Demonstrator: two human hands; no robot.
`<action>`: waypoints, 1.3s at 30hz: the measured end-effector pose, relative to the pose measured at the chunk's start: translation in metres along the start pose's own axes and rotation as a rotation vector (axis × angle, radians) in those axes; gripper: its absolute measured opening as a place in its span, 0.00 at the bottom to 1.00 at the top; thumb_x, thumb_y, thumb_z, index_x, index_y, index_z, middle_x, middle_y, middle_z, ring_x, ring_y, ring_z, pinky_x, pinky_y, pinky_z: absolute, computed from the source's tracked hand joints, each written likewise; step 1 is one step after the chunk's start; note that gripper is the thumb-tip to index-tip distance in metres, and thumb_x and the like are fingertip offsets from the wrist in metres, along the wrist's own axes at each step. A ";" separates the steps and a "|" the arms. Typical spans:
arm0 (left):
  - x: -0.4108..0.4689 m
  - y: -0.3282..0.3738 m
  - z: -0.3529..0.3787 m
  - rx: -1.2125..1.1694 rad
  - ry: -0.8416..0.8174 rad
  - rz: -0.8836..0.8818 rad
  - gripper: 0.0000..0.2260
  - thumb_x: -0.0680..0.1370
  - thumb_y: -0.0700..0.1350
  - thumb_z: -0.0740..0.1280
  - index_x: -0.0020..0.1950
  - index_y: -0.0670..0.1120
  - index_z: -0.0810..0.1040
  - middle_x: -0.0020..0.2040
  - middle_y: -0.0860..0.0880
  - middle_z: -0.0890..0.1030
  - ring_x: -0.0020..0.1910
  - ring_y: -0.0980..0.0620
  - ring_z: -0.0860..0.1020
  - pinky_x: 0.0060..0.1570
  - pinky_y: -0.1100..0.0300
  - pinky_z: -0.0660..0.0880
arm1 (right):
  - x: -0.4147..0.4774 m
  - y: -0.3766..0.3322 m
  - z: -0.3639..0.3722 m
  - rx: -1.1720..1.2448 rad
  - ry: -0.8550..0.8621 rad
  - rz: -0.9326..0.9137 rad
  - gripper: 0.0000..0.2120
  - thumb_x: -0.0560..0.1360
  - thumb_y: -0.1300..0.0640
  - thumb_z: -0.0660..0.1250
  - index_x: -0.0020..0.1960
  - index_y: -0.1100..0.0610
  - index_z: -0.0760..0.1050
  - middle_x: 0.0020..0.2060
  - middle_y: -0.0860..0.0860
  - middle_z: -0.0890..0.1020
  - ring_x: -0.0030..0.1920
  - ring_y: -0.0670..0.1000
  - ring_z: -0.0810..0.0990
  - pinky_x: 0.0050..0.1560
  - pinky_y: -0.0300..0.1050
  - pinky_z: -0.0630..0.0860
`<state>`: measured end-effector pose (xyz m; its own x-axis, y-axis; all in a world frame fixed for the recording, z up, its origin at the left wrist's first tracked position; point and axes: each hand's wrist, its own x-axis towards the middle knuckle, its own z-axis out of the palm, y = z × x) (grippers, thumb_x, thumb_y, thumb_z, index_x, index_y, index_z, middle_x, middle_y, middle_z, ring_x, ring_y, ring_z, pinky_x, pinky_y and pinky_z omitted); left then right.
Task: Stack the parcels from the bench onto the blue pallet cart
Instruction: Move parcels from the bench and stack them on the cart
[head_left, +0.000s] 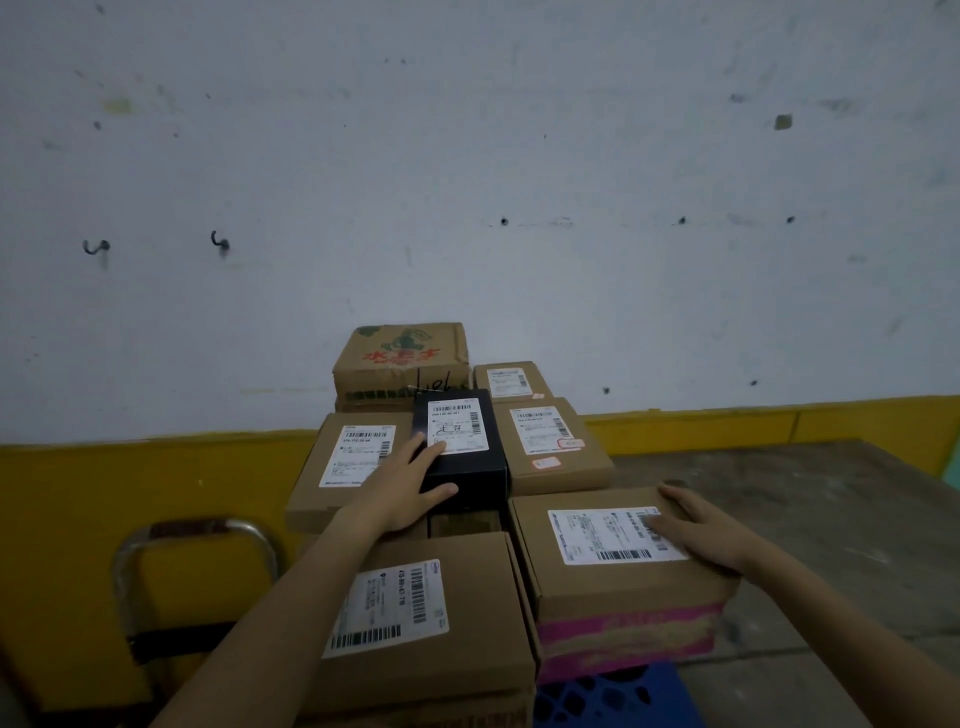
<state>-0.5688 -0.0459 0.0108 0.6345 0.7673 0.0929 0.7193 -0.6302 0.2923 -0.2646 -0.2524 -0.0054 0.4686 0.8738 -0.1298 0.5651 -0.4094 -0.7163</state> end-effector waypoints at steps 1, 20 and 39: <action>0.000 0.000 0.000 0.002 0.001 -0.004 0.32 0.77 0.62 0.58 0.77 0.53 0.51 0.78 0.52 0.46 0.76 0.48 0.51 0.72 0.51 0.55 | 0.004 -0.003 -0.001 -0.018 0.021 -0.016 0.32 0.76 0.47 0.64 0.75 0.53 0.55 0.73 0.53 0.62 0.71 0.54 0.64 0.64 0.45 0.64; 0.002 0.005 0.002 -0.028 0.015 -0.044 0.31 0.77 0.61 0.59 0.77 0.54 0.52 0.78 0.53 0.46 0.76 0.48 0.51 0.71 0.52 0.57 | 0.061 -0.059 0.025 -0.246 -0.005 -0.233 0.24 0.78 0.49 0.59 0.73 0.48 0.60 0.70 0.56 0.65 0.66 0.54 0.69 0.65 0.46 0.66; -0.001 0.009 -0.002 -0.030 0.026 -0.091 0.34 0.76 0.61 0.61 0.77 0.53 0.50 0.78 0.53 0.46 0.76 0.47 0.49 0.72 0.50 0.53 | -0.024 0.019 -0.013 0.154 0.013 -0.109 0.27 0.75 0.48 0.63 0.72 0.47 0.61 0.70 0.53 0.67 0.60 0.48 0.70 0.50 0.40 0.71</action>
<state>-0.5636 -0.0521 0.0155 0.5586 0.8246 0.0894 0.7649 -0.5538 0.3290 -0.2561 -0.2847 -0.0070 0.4197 0.9069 -0.0370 0.5026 -0.2662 -0.8225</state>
